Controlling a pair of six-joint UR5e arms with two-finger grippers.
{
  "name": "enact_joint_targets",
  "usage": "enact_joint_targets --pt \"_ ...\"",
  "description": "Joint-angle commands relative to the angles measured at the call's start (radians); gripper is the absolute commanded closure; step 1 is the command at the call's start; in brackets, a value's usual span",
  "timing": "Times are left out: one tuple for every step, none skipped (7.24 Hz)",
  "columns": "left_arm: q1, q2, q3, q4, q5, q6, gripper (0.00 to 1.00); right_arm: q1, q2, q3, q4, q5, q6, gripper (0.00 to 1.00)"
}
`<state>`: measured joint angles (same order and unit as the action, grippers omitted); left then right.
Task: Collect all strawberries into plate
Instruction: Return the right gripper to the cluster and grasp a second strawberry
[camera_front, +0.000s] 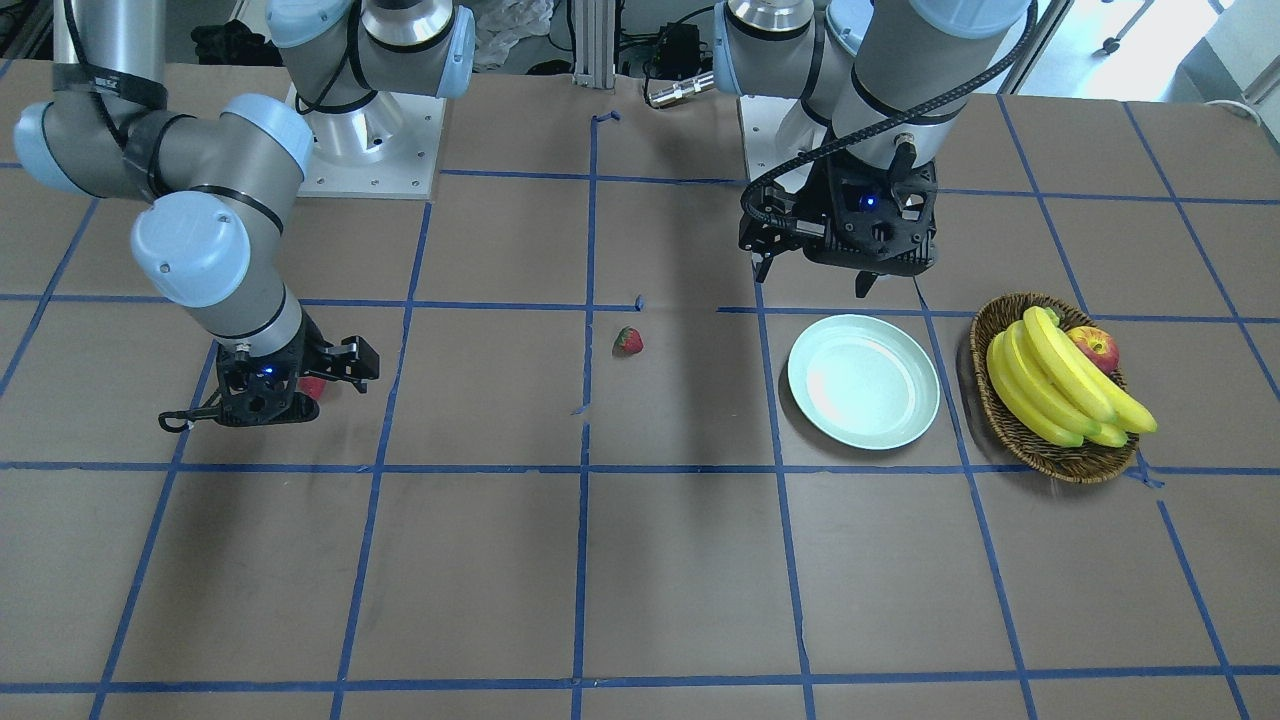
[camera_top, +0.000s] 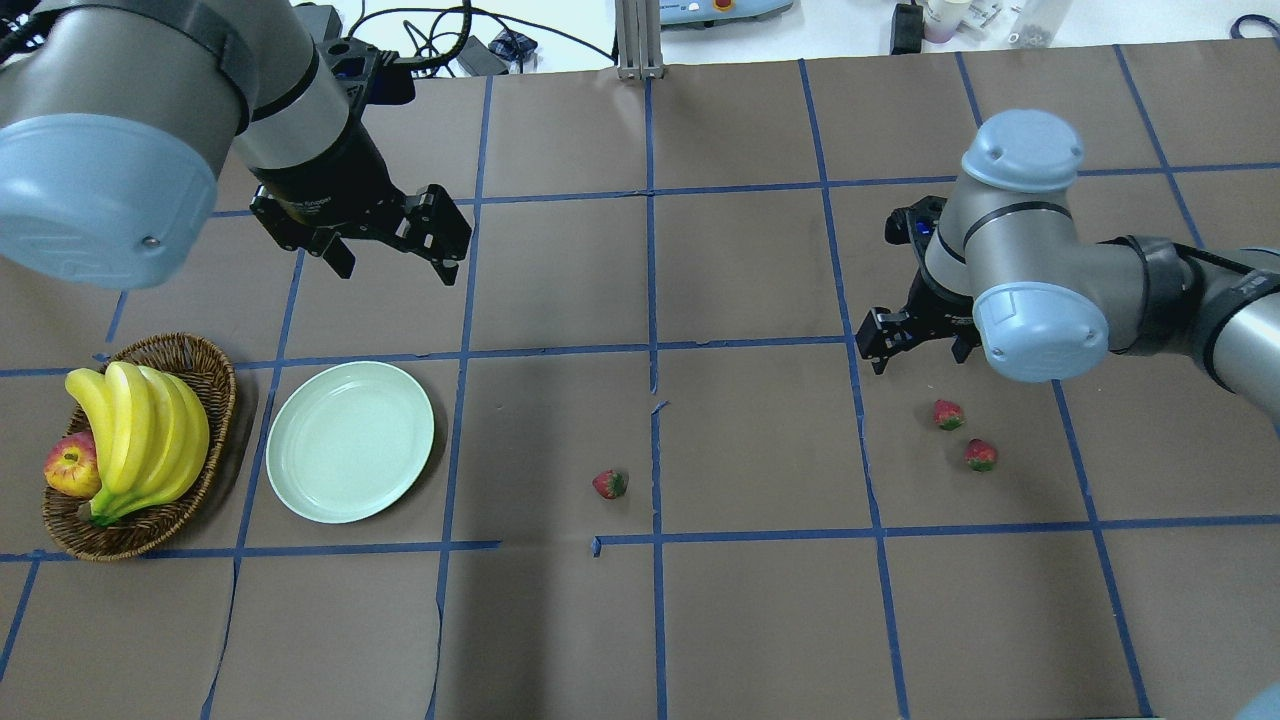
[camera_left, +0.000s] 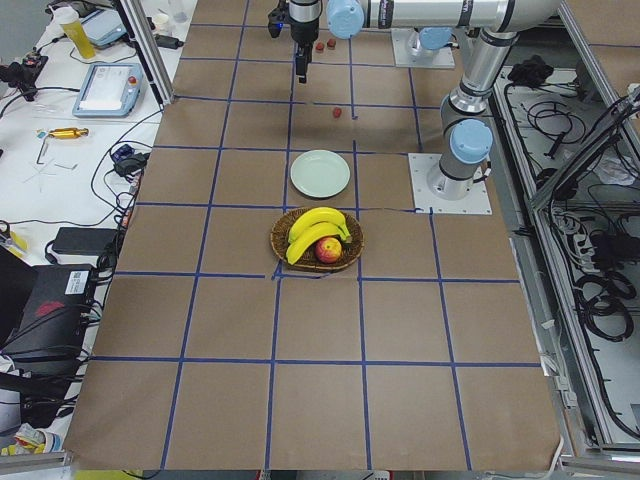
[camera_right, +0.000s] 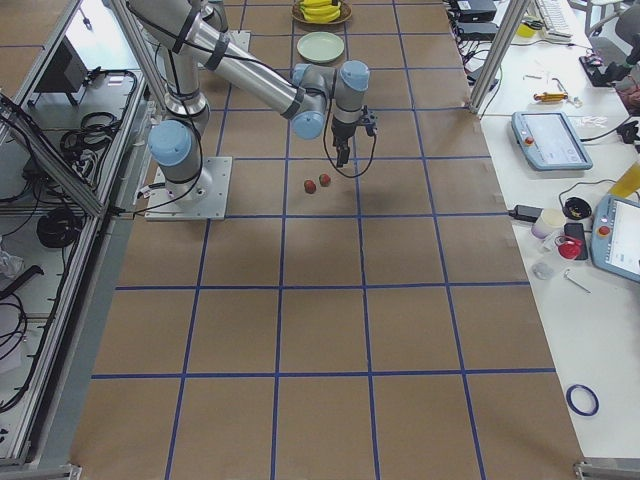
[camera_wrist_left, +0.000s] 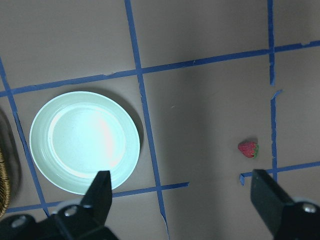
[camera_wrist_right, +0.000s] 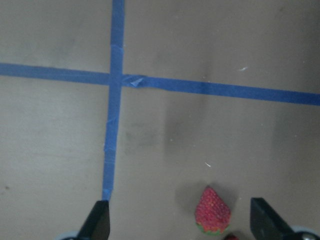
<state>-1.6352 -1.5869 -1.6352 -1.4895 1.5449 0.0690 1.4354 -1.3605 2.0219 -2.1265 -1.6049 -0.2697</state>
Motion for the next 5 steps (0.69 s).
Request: enact_joint_targets --pt "0.0 -0.002 0.0 0.0 0.0 0.0 0.0 -0.053 0.0 0.087 -0.045 -0.001 -0.129 0.0" --pt "0.0 -0.002 0.0 0.002 0.0 0.0 0.0 -0.055 0.003 0.15 -0.135 0.0 -0.128 0.0" --pt "0.0 -0.002 0.0 0.0 0.001 0.0 0.0 -0.055 0.007 0.161 -0.198 0.0 -0.129 0.0" --pt "0.0 -0.002 0.0 0.0 0.001 0.0 0.0 -0.055 0.009 0.164 -0.201 -0.003 -0.132 0.01" --pt "0.0 -0.002 0.0 0.0 0.0 0.0 0.0 -0.055 0.009 0.169 -0.202 -0.045 -0.134 0.34"
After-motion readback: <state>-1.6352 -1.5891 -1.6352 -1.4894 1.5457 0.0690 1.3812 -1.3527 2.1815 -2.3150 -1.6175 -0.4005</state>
